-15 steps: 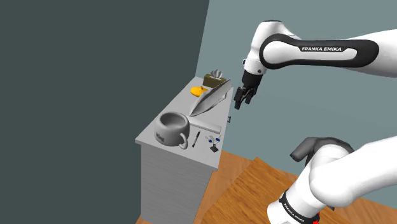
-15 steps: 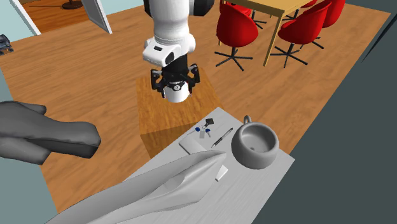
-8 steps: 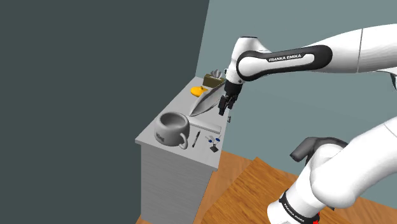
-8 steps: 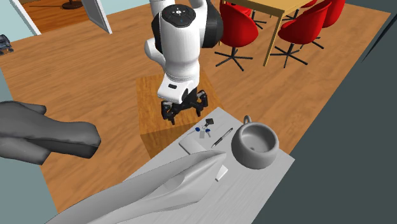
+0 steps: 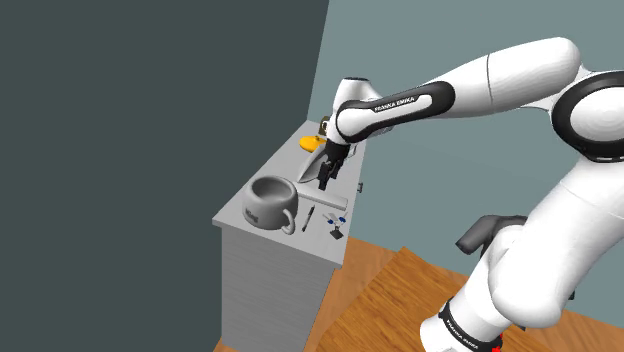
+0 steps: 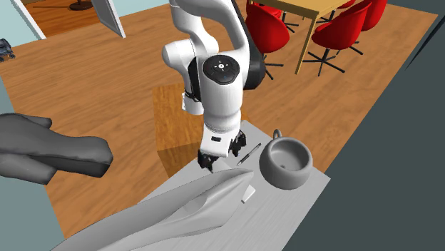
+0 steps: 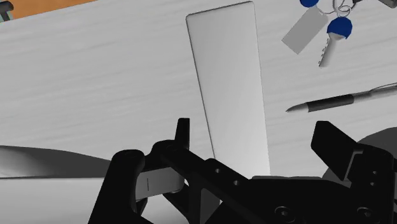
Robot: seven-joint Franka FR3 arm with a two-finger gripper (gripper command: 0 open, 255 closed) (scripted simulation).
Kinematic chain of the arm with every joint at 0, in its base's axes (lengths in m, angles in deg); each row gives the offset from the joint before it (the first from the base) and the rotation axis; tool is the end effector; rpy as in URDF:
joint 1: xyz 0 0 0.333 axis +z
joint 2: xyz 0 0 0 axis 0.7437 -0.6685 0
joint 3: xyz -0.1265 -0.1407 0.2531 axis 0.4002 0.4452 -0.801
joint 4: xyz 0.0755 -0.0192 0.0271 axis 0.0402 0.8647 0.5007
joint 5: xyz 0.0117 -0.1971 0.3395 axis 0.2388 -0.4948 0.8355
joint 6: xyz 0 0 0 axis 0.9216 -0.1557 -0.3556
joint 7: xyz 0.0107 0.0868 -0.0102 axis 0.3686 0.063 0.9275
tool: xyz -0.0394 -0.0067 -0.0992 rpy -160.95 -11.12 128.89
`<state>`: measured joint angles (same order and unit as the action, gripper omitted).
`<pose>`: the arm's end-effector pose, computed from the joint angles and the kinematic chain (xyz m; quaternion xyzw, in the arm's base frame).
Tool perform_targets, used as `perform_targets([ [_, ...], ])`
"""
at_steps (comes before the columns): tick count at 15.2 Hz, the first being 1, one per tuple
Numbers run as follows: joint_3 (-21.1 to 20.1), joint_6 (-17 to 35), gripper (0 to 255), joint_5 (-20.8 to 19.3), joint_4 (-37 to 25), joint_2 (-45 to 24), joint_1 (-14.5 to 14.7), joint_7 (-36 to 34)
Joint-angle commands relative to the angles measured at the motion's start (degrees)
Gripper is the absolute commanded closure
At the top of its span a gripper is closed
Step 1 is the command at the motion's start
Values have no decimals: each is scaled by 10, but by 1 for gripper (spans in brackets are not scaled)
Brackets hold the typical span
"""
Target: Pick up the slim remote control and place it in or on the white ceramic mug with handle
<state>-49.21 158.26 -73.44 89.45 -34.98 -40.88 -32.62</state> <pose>0.5211 -0.0032 0.3902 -0.9906 -0.1369 0.0041 0.0068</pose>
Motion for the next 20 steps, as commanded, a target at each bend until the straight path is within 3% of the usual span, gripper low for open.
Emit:
perform_targets([
  [1, -2, 24, 0, 12, -24, -47, 3, 24],
  [9, -5, 83, 0, 21, -6, -88, 3, 33],
  [17, -6, 83, 0, 21, -6, -88, 2, 33],
  [18, -5, 82, 255, 21, -6, -88, 2, 33],
  [20, -5, 84, 255, 21, -7, -90, 2, 33],
])
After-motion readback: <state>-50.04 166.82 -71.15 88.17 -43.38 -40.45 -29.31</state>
